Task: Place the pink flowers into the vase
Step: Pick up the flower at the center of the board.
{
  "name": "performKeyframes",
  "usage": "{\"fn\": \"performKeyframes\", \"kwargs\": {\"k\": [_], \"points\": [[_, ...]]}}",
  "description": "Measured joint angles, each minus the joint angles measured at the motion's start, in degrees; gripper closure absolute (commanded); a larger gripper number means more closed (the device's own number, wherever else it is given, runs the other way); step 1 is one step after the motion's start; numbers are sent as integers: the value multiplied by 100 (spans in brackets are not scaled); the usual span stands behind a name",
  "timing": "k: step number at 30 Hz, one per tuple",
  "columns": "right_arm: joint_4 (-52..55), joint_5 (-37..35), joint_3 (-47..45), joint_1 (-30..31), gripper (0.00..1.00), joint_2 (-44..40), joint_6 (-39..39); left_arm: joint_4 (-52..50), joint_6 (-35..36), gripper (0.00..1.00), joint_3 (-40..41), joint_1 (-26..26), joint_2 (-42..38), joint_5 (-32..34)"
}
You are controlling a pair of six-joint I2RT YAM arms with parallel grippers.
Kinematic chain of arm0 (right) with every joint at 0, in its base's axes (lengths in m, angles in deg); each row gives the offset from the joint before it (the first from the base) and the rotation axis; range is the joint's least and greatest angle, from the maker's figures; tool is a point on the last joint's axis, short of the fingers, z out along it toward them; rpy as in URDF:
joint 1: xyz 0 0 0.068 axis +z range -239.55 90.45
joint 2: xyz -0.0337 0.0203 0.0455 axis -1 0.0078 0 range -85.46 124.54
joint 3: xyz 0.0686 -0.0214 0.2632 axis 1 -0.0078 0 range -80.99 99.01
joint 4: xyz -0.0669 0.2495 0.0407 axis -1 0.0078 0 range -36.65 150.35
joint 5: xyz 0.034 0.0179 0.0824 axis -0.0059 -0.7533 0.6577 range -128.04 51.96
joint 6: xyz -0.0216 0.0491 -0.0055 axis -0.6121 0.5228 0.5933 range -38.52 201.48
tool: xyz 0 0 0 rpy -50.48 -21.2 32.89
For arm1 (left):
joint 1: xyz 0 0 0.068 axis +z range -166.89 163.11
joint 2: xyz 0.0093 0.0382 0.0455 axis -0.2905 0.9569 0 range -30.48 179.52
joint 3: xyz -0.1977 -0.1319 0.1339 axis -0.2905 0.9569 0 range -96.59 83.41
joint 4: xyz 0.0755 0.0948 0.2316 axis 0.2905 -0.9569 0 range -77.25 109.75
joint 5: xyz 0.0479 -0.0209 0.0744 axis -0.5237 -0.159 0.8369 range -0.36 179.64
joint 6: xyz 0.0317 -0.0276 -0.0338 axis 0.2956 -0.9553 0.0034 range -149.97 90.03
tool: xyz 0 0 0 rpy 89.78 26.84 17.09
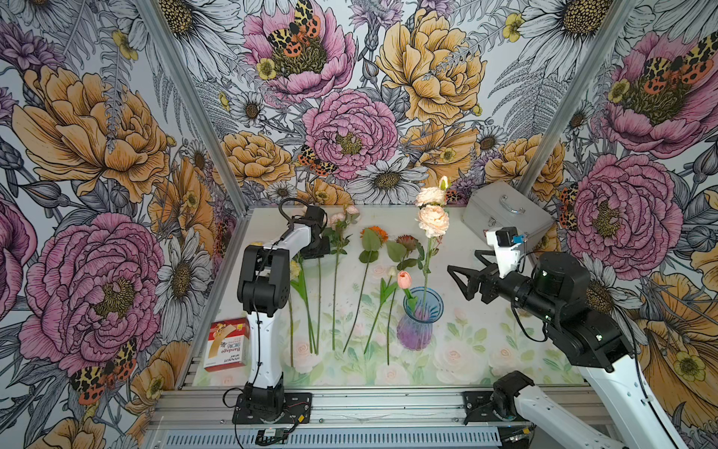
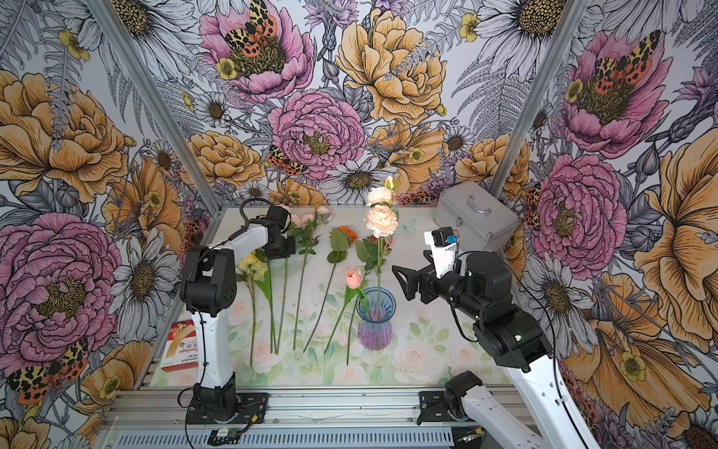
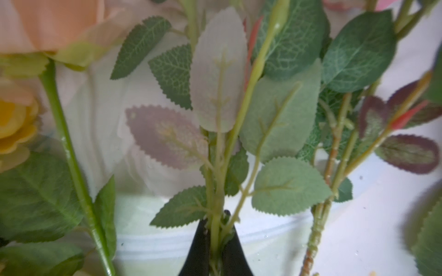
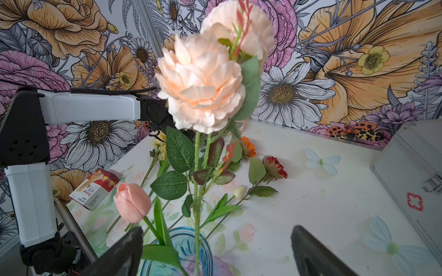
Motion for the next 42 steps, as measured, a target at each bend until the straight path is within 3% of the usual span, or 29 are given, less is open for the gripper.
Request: {"fn": "performKeyframes", "kwargs": {"k": [11,25,35,42], "points": [[-13,605,446,2,3,417,-103,-2,50,100,-640,-74,-1388,-365],[-426,1034,1851,105,4,1657,-96,17,350,100,-1515,-398,-2732,-997],[-1414,1412,3106,382,10,2933,122,125,549,100,-1510,-428,-3613,-1655],[-1720,1646,4258,660,15,4089,232,678,671,100,-984,-555,-4422,-2157]]}}
